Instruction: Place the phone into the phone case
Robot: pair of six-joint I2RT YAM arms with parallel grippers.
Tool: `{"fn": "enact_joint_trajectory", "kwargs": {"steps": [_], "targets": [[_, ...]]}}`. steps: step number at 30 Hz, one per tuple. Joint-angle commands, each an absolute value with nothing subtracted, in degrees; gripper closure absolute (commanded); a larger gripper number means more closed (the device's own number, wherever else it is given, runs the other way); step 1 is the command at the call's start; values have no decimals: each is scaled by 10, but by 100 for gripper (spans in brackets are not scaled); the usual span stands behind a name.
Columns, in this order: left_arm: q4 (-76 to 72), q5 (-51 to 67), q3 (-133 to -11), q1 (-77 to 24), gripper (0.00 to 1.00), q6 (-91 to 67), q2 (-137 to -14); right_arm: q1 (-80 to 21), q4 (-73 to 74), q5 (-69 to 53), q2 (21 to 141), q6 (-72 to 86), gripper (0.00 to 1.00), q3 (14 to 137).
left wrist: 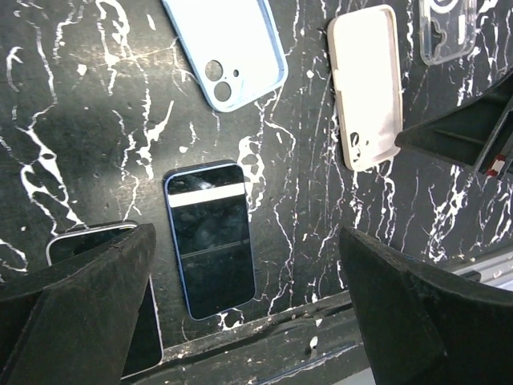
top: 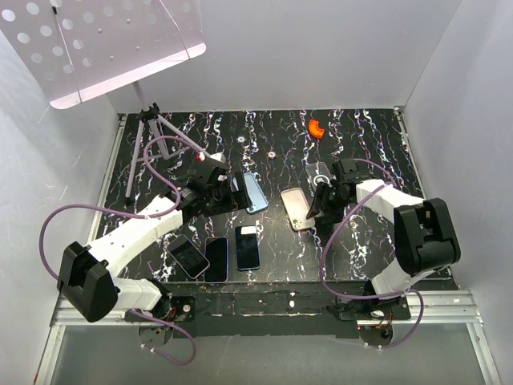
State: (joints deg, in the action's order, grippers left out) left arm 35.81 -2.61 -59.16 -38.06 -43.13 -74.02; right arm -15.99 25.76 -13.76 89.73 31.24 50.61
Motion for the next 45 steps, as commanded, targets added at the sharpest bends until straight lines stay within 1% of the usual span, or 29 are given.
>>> {"fn": "enact_joint_trajectory", "kwargs": {"steps": [1, 2, 5, 7, 12, 19, 23, 27, 31, 34, 37, 45], "targets": [[380, -68, -604, -381, 2, -420, -704, -180, 239, -146, 917, 311, 44, 528], [381, -71, -604, -381, 2, -418, -699, -187, 237, -145, 918, 312, 47, 528], [381, -80, -603, -381, 2, -416, -682, -205, 234, -139, 925, 323, 52, 526], [382, -83, -603, -381, 2, -414, -674, -217, 231, -142, 926, 329, 52, 526], [388, -75, -606, -381, 2, -410, -672, -263, 215, -146, 934, 352, 53, 532], [395, -71, -599, -381, 2, -412, -672, -336, 197, -156, 997, 374, 53, 596], [398, -64, -596, -381, 2, -417, -674, -347, 187, -178, 1023, 381, 52, 627], [398, -43, -590, -381, 2, -435, -671, -346, 199, -176, 1005, 376, 51, 641], [382, -15, -579, -381, 2, -452, -679, -339, 237, -160, 959, 358, 50, 643], [364, 0, -574, -381, 2, -468, -695, -316, 250, -159, 916, 352, 49, 622], [346, 37, -568, -381, 2, -490, -710, -281, 258, -166, 873, 343, 48, 589], [320, 62, -584, -381, 0, -506, -768, -165, 295, -152, 773, 304, 46, 496]]}}
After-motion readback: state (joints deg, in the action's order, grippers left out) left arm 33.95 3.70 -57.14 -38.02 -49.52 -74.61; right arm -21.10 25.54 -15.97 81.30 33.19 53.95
